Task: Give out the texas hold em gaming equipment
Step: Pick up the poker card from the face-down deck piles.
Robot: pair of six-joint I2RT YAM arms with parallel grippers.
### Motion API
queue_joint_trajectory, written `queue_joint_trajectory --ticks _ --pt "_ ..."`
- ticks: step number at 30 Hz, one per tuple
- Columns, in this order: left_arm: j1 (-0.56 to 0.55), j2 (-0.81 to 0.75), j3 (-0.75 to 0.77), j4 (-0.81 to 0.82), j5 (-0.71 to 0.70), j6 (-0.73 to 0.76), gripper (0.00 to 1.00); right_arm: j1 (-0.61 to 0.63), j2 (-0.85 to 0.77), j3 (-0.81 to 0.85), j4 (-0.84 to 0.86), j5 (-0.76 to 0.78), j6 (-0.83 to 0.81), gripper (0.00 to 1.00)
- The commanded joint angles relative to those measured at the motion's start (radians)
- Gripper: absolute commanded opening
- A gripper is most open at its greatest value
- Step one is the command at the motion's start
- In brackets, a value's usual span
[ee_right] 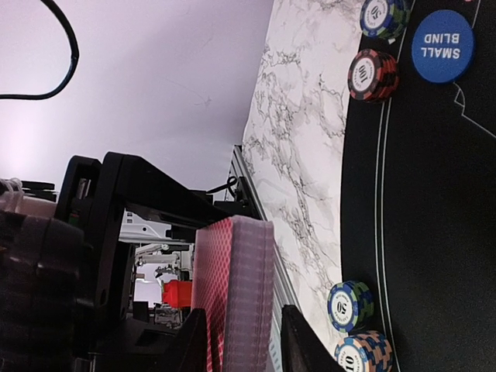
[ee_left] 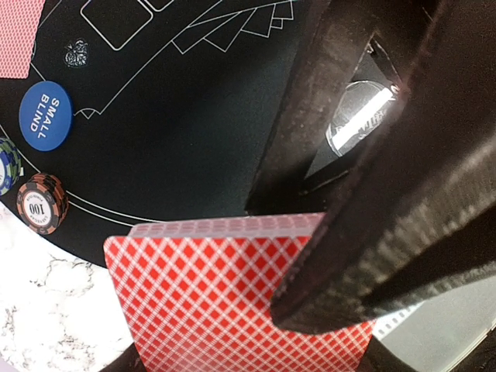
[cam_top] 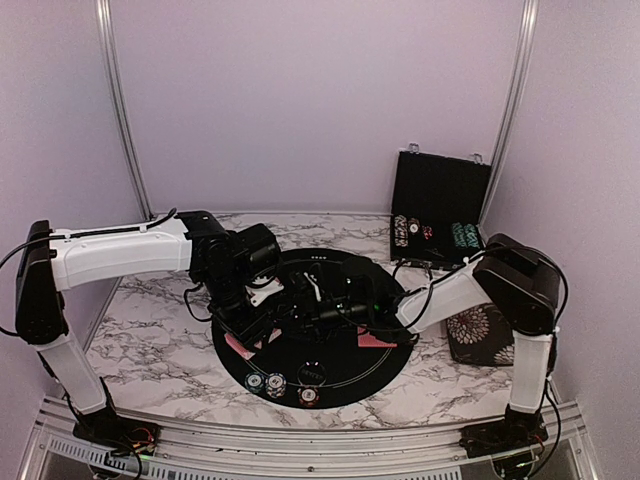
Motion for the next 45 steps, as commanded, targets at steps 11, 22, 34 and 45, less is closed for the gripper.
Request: queue_joint_trajectory --ticks 11,22,34,45 --pt "-0.002 -0.044 0.025 -0.004 -0.012 0.001 0.56 -0.006 -0.007 0.009 -0.016 0.011 -0.018 0.22" --pt "-0.002 -0.044 0.020 -0.004 -0.011 0.004 0.56 -0.018 -0.038 -0.018 -0.019 0.024 -0.025 0.20" --pt "-0.002 -0.048 0.011 -0.004 -0.012 0.002 0.55 -0.025 -0.059 -0.041 -0.012 0.035 -0.021 0.19" --pt "-0.002 -0.047 0.010 -0.003 -0.011 -0.001 0.55 -0.031 -0.074 -0.064 0.004 0.040 -0.012 0.20"
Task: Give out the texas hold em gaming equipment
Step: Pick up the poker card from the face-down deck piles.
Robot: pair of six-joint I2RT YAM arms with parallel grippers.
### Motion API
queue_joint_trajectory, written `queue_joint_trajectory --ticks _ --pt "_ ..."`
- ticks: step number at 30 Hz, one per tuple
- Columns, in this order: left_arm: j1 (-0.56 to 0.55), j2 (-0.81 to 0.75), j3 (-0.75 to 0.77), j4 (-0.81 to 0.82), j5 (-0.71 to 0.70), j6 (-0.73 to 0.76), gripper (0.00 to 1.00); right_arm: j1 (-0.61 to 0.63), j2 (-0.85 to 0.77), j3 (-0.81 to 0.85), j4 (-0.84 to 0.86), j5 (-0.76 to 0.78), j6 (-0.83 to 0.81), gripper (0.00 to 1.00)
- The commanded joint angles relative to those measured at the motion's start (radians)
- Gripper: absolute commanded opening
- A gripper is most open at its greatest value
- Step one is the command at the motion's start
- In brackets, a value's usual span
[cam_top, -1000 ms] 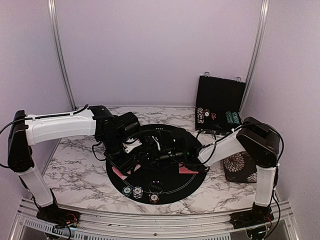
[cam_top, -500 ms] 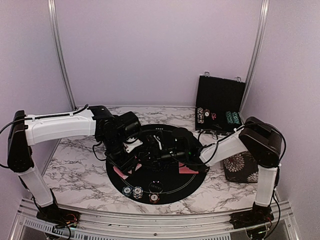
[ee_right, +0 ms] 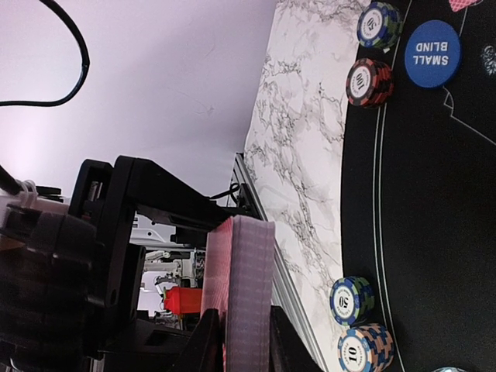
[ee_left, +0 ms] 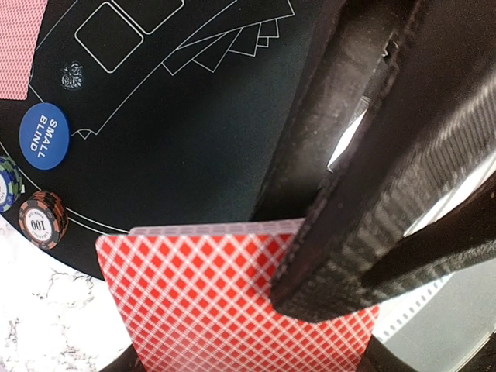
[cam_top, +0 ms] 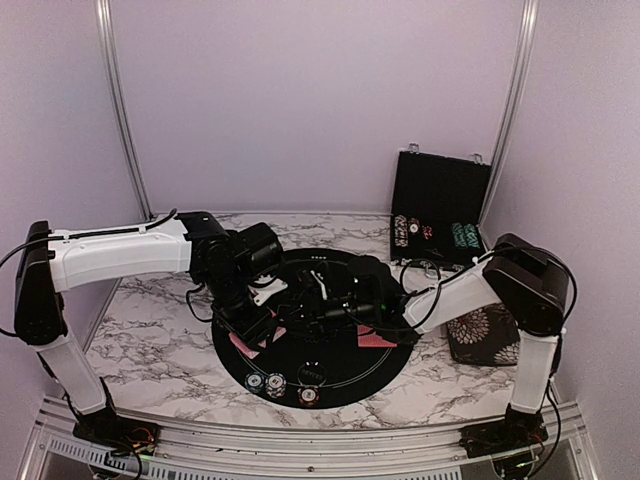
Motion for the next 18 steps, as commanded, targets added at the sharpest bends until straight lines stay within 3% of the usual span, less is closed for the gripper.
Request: queue_joint_trajectory --ticks 1,18 --pt "0.004 -0.043 0.010 -0.036 -0.005 -0.002 0.55 -0.016 -0.027 -0.019 0.002 0.013 -0.015 0.20" --pt "0.004 -0.043 0.009 -0.036 -0.004 -0.003 0.55 -0.023 -0.040 -0.038 0.006 0.022 -0.013 0.22"
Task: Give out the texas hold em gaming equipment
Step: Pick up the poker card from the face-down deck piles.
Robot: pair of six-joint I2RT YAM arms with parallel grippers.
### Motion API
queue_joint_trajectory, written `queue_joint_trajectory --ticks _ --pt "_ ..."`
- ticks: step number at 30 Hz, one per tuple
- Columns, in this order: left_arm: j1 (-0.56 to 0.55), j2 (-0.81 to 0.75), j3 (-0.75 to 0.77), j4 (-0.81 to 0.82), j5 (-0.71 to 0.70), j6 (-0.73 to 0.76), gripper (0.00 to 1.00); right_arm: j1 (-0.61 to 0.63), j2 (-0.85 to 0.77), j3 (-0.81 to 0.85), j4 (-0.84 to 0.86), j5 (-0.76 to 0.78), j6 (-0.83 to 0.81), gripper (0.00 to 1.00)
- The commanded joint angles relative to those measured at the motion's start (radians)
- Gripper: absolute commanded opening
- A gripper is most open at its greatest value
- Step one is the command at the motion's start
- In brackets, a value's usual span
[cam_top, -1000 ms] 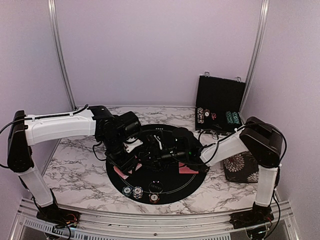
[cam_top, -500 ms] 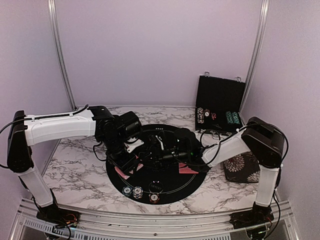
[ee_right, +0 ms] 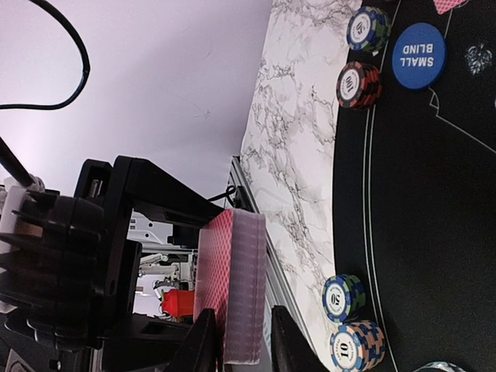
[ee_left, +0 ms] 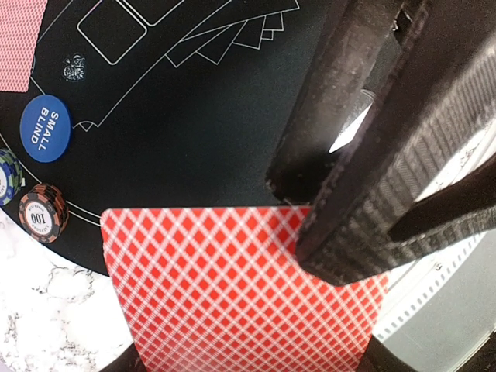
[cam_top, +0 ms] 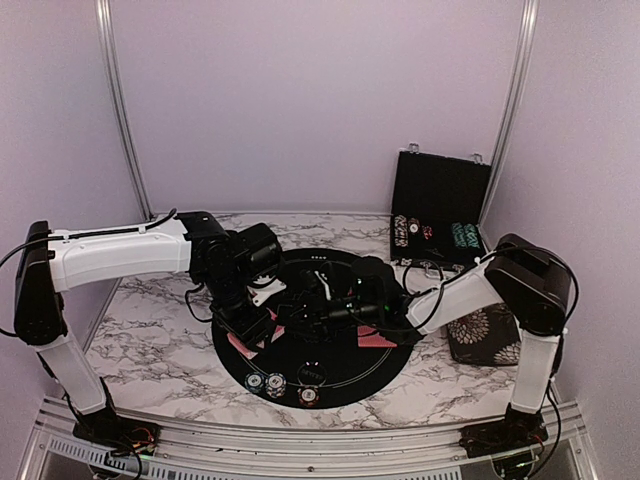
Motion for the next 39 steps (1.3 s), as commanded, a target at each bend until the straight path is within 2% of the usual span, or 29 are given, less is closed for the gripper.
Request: queue_joint_trajectory --ticks 1,39 --pt "0.004 -0.043 0.009 -0.024 -0.004 -0.001 0.55 -0.014 -0.030 -0.013 -0.006 0.015 -0.011 0.22" --pt "0.006 -0.037 0.004 -0.021 -0.010 -0.001 0.53 -0.029 -0.100 -0.043 -0.026 0.018 -0.015 0.18"
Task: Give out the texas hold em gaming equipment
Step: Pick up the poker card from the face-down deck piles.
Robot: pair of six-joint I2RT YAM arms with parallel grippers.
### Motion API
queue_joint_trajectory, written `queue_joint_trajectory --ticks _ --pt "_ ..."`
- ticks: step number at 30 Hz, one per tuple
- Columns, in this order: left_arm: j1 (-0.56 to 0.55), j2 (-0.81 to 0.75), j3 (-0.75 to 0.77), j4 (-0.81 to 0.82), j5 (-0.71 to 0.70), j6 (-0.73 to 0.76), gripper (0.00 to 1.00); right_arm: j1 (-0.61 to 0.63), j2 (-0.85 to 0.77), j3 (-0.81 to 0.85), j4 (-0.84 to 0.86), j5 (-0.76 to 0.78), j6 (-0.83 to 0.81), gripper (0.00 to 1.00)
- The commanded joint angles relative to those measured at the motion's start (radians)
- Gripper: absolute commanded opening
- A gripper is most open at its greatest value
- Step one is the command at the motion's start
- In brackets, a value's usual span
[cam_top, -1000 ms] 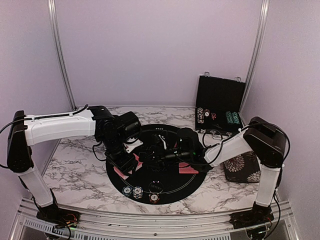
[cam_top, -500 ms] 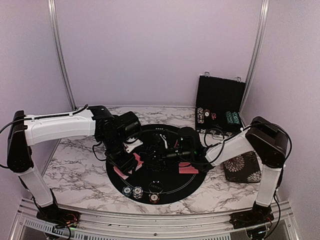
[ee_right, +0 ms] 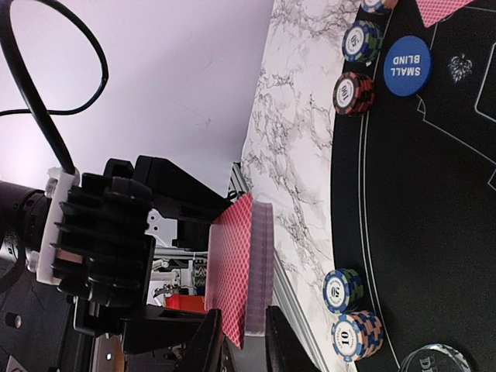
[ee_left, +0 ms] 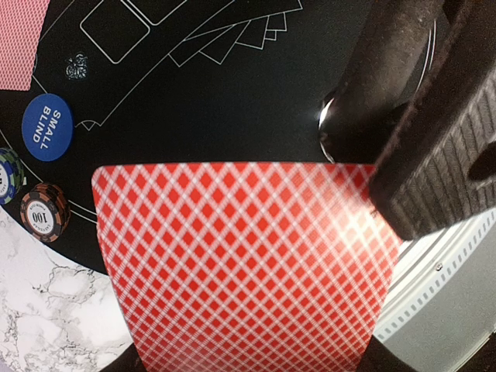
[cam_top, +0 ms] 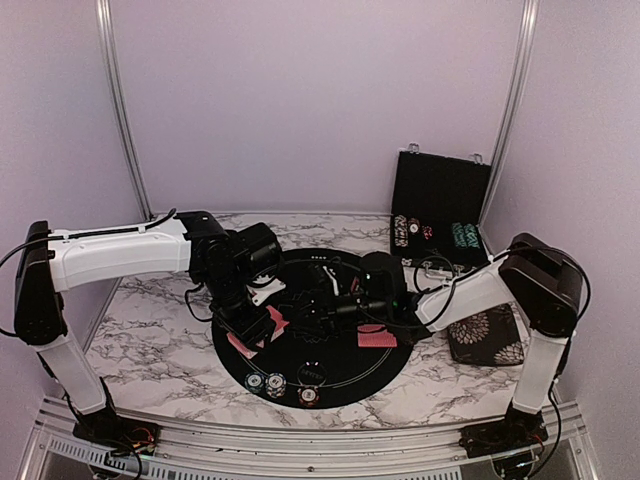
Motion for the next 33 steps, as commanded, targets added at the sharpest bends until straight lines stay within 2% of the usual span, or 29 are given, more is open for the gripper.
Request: queue_joint_trajectory --ticks 1,12,33 --pt "0.005 -0.037 0.003 -0.020 -0.010 -0.001 0.53 -0.008 -0.036 -0.011 0.005 0.009 -0.011 0.18" --pt "0.005 -0.037 0.002 -0.018 -0.010 -0.001 0.53 0.009 -0.010 0.012 0.011 0.003 -0.004 0.17" --pt "0.008 -0.042 -0.013 -0.012 -0.009 0.002 0.53 0.003 -0.021 0.007 0.005 0.006 0.003 0.05"
